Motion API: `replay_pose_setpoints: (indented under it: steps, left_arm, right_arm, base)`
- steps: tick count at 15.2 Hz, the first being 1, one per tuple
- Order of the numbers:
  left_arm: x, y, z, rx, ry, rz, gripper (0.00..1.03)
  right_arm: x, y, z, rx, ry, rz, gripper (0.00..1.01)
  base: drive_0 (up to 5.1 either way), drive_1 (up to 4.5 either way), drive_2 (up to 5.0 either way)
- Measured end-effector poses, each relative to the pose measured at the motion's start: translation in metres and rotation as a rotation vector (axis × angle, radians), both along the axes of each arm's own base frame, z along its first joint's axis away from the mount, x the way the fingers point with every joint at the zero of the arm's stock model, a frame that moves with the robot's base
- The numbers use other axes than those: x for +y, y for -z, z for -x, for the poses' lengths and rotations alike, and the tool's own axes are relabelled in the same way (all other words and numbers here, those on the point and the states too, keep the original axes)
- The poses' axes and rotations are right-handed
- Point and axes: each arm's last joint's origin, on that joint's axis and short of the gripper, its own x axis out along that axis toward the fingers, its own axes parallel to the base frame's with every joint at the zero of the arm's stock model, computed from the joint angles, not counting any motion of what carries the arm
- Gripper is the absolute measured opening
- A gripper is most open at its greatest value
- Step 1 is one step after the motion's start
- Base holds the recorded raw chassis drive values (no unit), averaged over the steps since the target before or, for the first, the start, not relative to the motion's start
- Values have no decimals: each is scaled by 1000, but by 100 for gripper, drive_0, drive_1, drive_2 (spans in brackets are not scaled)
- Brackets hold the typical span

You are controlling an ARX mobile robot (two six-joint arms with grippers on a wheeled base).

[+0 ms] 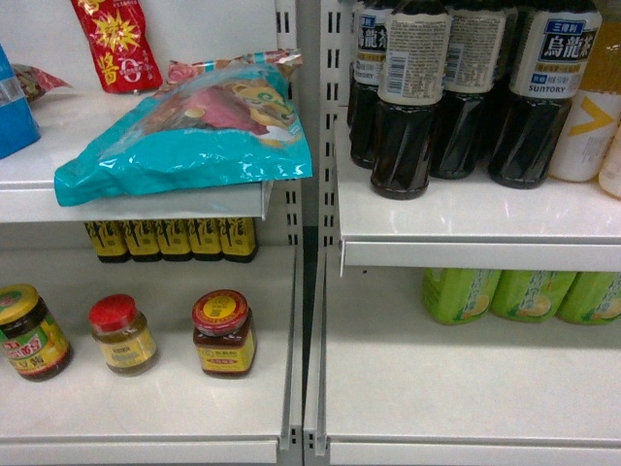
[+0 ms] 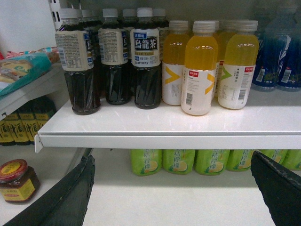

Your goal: Move water from second to third shelf

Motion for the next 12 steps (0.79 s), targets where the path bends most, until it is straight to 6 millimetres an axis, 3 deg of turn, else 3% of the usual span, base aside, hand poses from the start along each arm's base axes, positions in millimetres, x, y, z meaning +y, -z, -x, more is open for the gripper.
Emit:
replay_pose_setpoints:
  steps: [12]
  left_arm:
    - [0, 0, 0, 0, 0, 0, 98]
  right_arm:
    - [0, 0, 0, 0, 0, 0, 98]
  base:
    - [0, 0, 0]
